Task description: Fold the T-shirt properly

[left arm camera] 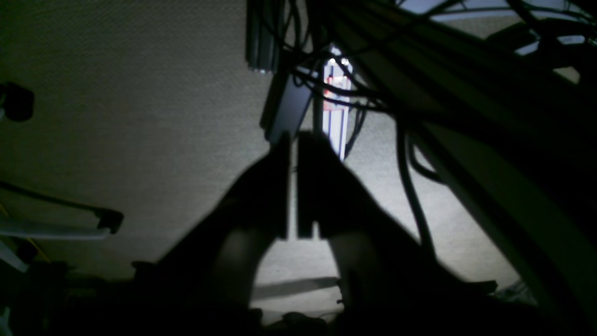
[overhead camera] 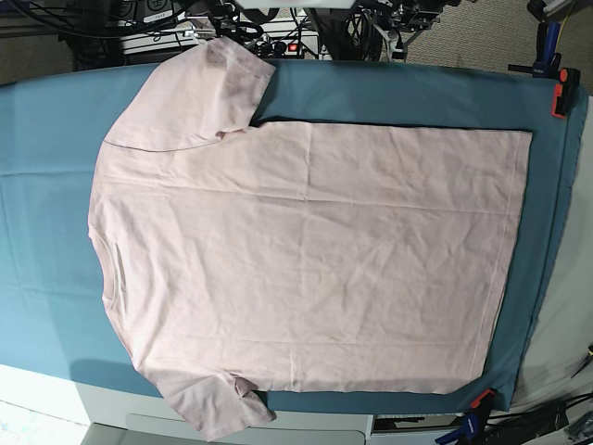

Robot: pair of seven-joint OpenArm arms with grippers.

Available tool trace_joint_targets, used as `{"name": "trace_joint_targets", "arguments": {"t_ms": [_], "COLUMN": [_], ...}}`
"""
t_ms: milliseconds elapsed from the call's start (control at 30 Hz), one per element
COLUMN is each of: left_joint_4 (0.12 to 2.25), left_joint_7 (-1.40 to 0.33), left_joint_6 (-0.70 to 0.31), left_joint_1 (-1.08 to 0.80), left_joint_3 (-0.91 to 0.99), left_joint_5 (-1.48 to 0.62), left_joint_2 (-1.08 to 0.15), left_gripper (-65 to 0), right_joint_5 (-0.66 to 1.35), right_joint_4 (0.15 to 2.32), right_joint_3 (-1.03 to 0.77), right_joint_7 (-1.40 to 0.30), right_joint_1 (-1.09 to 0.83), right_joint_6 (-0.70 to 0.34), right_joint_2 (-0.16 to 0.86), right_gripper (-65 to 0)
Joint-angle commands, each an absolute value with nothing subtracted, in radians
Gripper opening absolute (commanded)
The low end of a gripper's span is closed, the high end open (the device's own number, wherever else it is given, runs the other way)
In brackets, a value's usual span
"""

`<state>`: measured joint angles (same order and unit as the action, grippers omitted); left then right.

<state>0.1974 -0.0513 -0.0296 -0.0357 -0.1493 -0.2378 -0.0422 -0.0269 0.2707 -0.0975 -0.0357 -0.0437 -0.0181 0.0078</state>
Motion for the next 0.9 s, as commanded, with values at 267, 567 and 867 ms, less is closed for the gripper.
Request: {"name": "trace_joint_targets", "arguments": {"t_ms": [267,567,867], "left_joint_4": [0.215,0.215,0.281], "left_joint_7": [-0.053,-0.053,-0.081], "left_joint_6": [-0.026,-0.026,0.007], "left_joint_1": [-0.036,-0.036,-0.079], "left_joint_3": [-0.148,-0.148,-0.147], "left_joint_5": [-0.244,-0.244,-0.244], "left_joint_2": [-0.045,-0.045,-0.071], "left_gripper": [-60.9,-60.9,-60.9], "right_joint_5": [-0.027,-0.027,-0.027], "right_joint_4": [0.279,0.279,0.303], "right_joint_3": [-0.099,-0.099,-0.099], "right_joint_7": [-0.019,-0.007,-0.008], "right_joint_1": [-0.039,-0.039,-0.059], "right_joint_6": [-0.013,-0.013,0.007], "right_joint_2": [0.012,0.012,0.017], "right_gripper": [-63.9,-63.9,-63.9]}}
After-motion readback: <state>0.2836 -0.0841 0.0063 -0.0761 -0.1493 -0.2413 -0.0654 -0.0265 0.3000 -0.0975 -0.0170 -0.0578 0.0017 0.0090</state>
